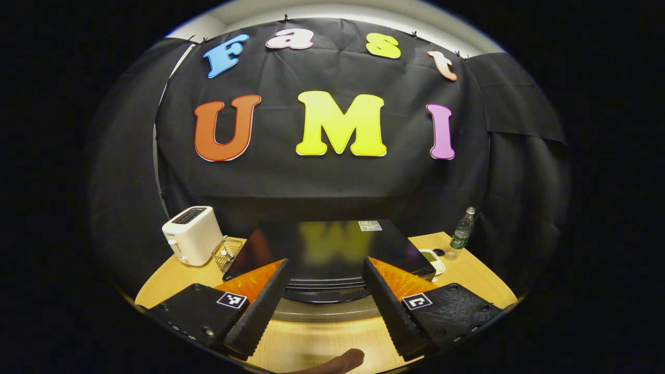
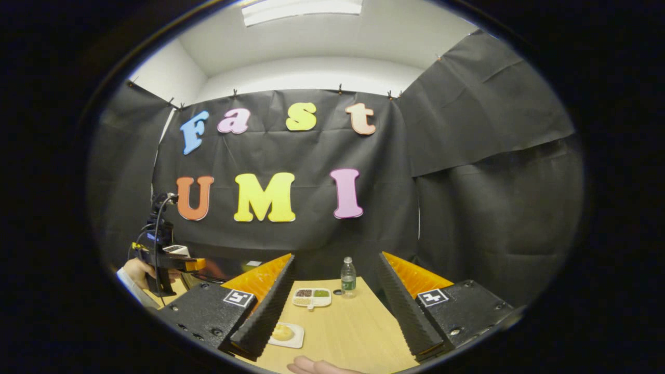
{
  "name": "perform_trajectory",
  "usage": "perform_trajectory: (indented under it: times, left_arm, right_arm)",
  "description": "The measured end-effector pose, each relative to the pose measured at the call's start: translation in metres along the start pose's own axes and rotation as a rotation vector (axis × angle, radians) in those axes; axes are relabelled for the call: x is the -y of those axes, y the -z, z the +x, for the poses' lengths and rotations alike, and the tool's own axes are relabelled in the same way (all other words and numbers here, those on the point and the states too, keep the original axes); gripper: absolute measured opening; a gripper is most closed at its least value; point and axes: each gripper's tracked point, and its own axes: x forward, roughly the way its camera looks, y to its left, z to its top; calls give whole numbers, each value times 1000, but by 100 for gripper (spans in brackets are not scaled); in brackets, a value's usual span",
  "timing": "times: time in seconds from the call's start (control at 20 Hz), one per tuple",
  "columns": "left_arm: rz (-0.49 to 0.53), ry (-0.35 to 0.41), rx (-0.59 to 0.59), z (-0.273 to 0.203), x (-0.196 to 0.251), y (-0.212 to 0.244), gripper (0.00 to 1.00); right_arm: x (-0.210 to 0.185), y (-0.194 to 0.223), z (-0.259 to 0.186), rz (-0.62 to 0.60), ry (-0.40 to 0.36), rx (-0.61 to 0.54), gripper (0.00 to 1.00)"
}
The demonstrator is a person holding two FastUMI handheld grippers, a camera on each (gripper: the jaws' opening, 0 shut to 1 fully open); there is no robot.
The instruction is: Open the electric oven with the left hand, put the food in, and close the electric oven.
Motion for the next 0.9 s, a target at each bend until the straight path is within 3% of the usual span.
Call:
perform_trajectory:
  times: [0.05,0.25,0.4,0.5,0.55,0.9]
  left_arm:
    - [-3,1,-15,8,1,6,93]
    - [-15,28,-65,33,7,28,93]
    - [12,16,-106,41,5,44,93]
    - [57,21,-107,40,6,44,95]
    - [68,15,-122,39,5,48,94]
    - [69,30,-162,18,11,58,97]
  right_arm:
    - [3,2,2,1,2,-7,95]
    - [12,8,7,11,4,-14,99]
    - [14,12,10,24,1,-12,96]
    - [14,13,11,23,2,-18,99]
    - [13,12,11,22,1,-17,96]
    - [7,6,-1,29,-9,-9,95]
